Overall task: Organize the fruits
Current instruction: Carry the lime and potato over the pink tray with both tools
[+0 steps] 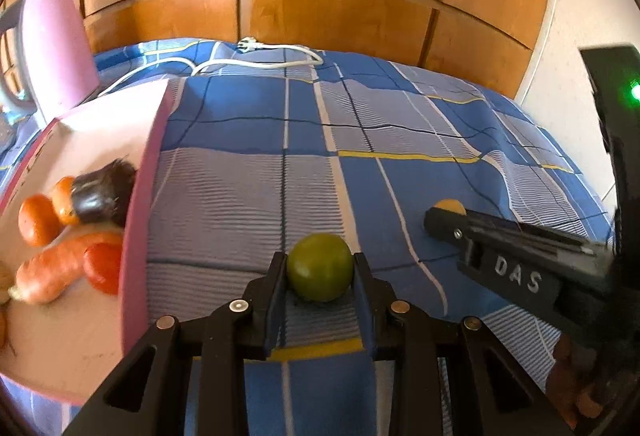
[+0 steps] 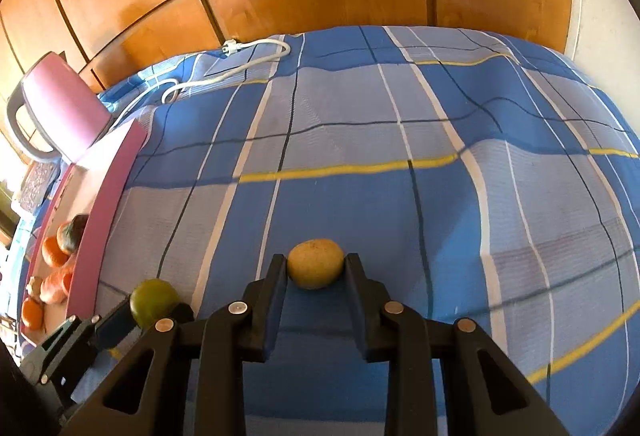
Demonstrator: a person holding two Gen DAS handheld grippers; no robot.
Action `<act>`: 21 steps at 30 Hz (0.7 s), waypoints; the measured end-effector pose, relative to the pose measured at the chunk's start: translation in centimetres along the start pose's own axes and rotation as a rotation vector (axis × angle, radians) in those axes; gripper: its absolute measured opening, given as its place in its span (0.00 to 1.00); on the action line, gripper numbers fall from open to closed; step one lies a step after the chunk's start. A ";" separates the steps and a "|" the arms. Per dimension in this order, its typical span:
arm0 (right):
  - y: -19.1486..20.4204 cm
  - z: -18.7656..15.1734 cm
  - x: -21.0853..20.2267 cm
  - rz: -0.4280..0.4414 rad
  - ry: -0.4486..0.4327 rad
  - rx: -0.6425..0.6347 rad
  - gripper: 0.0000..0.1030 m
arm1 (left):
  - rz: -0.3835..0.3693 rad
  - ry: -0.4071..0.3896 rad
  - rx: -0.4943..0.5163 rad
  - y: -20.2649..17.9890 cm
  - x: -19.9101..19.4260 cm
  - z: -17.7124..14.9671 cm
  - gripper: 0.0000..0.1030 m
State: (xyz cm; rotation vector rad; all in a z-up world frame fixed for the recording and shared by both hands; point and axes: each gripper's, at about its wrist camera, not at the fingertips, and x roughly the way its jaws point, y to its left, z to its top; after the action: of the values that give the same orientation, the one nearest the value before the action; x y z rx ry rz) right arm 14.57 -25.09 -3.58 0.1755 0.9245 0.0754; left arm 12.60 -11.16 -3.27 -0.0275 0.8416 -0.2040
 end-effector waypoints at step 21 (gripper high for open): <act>1.1 -2.8 -2.1 0.016 -0.010 0.008 0.28 | 0.022 -0.084 0.017 0.6 -5.5 -1.2 0.30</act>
State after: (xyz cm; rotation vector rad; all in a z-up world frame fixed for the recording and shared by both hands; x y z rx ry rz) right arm 11.06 -24.01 -3.36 0.1906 0.9137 0.0856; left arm 8.26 -9.49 -0.03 -0.0104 0.7563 -0.1885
